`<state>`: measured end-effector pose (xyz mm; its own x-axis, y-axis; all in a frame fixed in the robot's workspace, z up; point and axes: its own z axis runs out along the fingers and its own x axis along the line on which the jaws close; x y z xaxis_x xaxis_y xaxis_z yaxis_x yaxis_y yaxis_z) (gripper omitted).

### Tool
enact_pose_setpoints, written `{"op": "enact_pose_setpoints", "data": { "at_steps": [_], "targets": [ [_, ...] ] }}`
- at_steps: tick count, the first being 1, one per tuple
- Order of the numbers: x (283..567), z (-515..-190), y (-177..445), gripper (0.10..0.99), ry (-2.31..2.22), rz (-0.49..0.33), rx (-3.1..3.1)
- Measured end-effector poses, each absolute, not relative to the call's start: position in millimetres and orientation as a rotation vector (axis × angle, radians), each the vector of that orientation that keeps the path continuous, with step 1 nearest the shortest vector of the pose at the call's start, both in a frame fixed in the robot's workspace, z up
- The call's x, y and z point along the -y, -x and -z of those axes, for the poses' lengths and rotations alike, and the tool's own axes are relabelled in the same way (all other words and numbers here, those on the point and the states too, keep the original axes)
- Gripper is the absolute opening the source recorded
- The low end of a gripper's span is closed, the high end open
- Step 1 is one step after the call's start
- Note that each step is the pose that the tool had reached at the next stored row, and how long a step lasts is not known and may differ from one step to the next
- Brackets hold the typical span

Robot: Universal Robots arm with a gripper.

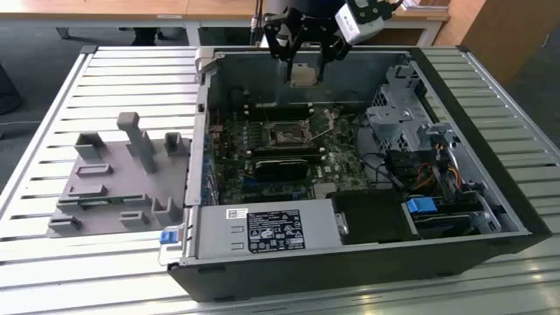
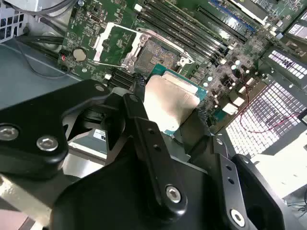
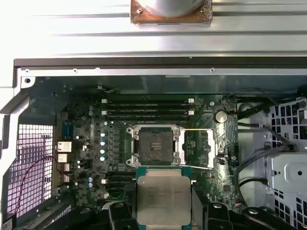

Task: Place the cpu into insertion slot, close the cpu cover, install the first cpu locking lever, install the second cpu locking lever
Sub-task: 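Place the cpu into insertion slot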

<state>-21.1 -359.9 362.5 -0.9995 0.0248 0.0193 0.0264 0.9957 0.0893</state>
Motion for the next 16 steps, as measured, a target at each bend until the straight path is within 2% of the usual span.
{"op": "enact_pose_setpoints", "data": {
  "at_steps": [16],
  "targets": [
    [359.9, -362.4, 21.1, 0.541, 0.151, 0.141, 3.12]
  ]
}}
